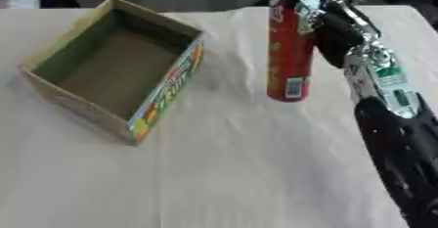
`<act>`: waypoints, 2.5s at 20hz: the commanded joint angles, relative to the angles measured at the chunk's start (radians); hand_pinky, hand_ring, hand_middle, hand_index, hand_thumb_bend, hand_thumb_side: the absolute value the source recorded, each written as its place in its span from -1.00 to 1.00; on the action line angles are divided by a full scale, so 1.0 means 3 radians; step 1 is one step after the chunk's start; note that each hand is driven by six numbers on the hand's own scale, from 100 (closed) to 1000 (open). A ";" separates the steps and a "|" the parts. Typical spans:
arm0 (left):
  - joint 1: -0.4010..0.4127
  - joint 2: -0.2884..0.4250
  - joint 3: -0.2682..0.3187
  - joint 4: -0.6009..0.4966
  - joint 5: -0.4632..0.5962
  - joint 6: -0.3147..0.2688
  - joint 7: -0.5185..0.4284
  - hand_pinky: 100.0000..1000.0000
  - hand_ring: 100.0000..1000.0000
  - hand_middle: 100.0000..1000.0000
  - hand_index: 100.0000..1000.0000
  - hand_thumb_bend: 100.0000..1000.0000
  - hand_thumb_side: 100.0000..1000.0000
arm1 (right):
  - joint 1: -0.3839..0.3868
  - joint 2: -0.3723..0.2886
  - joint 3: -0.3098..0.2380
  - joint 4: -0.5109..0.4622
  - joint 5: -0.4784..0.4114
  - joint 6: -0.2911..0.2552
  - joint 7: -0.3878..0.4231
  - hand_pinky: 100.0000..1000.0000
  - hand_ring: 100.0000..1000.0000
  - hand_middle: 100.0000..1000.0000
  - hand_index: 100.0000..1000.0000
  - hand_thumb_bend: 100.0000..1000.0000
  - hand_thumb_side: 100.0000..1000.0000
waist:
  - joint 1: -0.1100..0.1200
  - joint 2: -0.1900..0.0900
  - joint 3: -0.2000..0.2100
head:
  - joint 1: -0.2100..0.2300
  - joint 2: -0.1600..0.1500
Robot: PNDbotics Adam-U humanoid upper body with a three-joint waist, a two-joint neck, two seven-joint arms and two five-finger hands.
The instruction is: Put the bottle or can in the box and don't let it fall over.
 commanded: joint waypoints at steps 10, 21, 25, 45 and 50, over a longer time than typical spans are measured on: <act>0.0279 0.0539 0.0303 -0.0671 0.0239 0.0013 0.0545 0.53 1.00 0.75 0.38 -0.60 0.83 | 0.0003 -0.0189 -0.0057 -0.0299 -0.0400 -0.0028 -0.0318 0.79 -0.39 -0.12 -0.42 -1.00 -0.19 | 0.0001 -0.0214 0.0058 | -0.0073 0.0091; 0.0601 0.0649 0.0438 -0.0742 0.0184 0.0028 0.0707 0.52 1.00 0.74 0.37 -0.58 0.86 | 0.0024 -0.0239 -0.0029 -0.0519 -0.0642 -0.0165 -0.0448 0.78 -0.50 -0.29 -0.65 -1.00 -0.30 | -0.0006 -0.0284 0.0075 | -0.0098 0.0132; 0.0640 0.0650 0.0447 -0.0738 0.0188 0.0044 0.0712 0.52 1.00 0.74 0.36 -0.56 0.88 | 0.0020 -0.0242 0.0000 -0.0655 -0.0682 -0.0250 -0.0521 0.75 -0.51 -0.32 -0.66 -1.00 -0.37 | -0.0005 -0.0298 0.0070 | -0.0079 0.0145; 0.0734 0.0621 0.0379 -0.0754 0.0183 0.0019 0.0643 0.51 1.00 0.72 0.34 -0.56 0.87 | -0.0506 -0.0075 0.0589 -0.0432 -0.0122 -0.0486 -0.1070 0.68 -0.49 -0.31 -0.63 -1.00 -0.50 | -0.0027 -0.0427 0.0160 | -0.0196 0.0249; 0.0735 0.0606 0.0361 -0.0765 0.0188 0.0023 0.0630 0.51 1.00 0.72 0.34 -0.55 0.87 | -0.0630 0.0023 0.0712 -0.0277 0.0014 -0.0554 -0.1121 0.67 -0.48 -0.31 -0.62 -1.00 -0.56 | -0.0050 -0.0444 0.0211 | -0.0247 0.0278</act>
